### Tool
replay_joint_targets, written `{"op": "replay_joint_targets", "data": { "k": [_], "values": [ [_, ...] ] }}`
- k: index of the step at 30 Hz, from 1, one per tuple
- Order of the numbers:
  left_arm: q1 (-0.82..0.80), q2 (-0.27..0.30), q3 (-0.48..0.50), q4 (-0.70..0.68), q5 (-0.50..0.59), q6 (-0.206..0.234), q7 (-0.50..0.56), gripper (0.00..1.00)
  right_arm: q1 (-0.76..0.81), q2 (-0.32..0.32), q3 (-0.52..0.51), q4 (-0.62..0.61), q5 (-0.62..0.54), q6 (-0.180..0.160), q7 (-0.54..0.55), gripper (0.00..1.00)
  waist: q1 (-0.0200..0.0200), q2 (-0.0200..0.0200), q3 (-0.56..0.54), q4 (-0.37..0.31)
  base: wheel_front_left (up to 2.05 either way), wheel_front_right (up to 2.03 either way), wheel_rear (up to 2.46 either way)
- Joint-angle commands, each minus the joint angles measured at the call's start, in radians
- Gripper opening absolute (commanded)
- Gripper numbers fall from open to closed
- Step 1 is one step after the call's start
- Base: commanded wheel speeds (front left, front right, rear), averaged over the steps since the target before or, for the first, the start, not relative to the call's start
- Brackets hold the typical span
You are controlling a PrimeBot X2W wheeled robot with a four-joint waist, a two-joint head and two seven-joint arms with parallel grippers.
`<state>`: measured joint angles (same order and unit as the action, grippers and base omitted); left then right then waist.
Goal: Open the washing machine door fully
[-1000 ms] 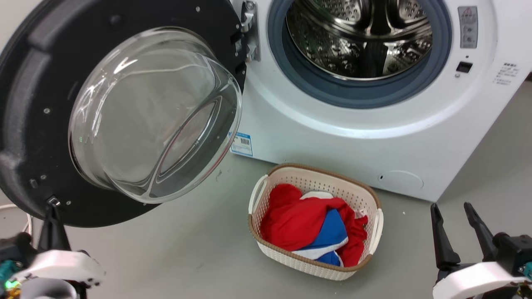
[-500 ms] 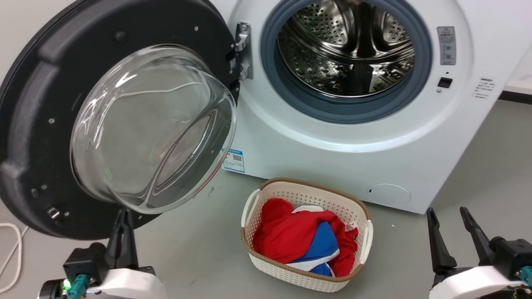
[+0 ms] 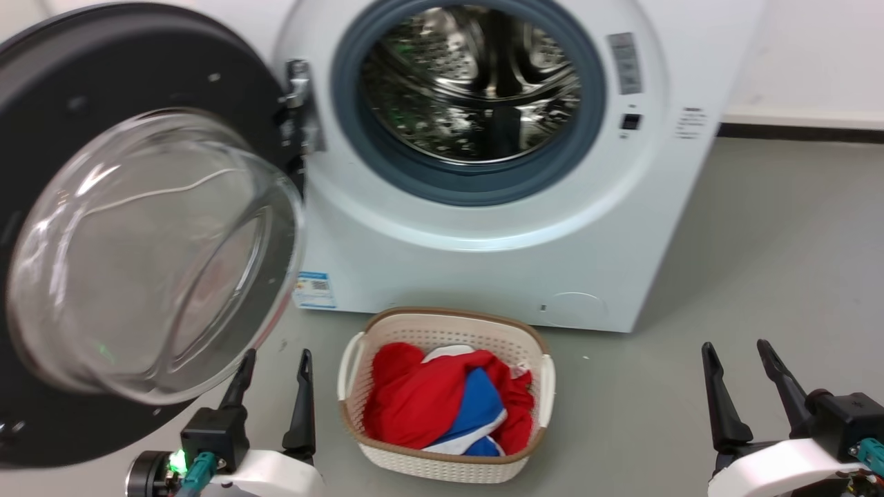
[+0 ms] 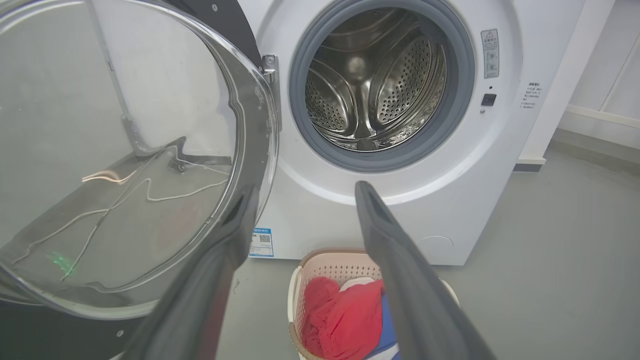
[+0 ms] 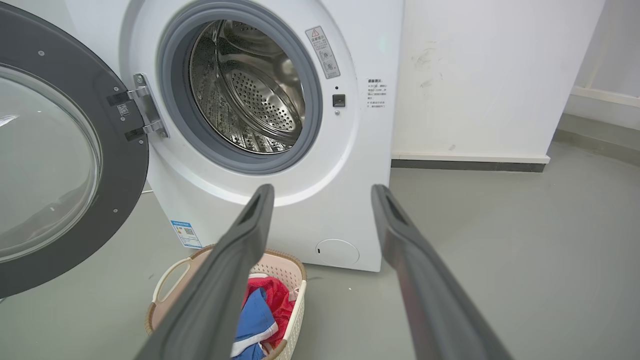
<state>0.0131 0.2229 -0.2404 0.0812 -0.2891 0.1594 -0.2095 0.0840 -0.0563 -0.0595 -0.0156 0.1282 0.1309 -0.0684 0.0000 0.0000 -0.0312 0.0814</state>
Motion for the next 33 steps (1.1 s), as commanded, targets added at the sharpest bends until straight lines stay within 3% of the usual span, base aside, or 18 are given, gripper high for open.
{"op": "replay_joint_targets", "data": {
  "k": [1, 13, 33],
  "values": [
    [-0.009, 0.0, -0.003, 0.009, 0.005, 0.001, 0.002, 1.0, -0.006, -0.005, 0.004, -0.003, -0.01, 0.0, 0.003, 1.0, 0.0, 0.0, -0.003, -0.049, 0.0, 0.0, 0.0],
    [-0.02, -0.001, -0.019, 0.052, 0.01, 0.012, 0.001, 1.0, -0.021, -0.046, 0.037, 0.006, 0.006, 0.0, 0.015, 1.0, 0.0, 0.0, -0.006, -0.175, 0.0, 0.0, 0.0],
    [-0.003, 0.001, -0.023, 0.043, -0.008, 0.031, -0.002, 1.0, -0.024, -0.053, 0.038, 0.011, 0.016, 0.0, 0.006, 1.0, 0.0, 0.0, -0.005, -0.158, 0.0, 0.0, 0.0]
  ]
}}
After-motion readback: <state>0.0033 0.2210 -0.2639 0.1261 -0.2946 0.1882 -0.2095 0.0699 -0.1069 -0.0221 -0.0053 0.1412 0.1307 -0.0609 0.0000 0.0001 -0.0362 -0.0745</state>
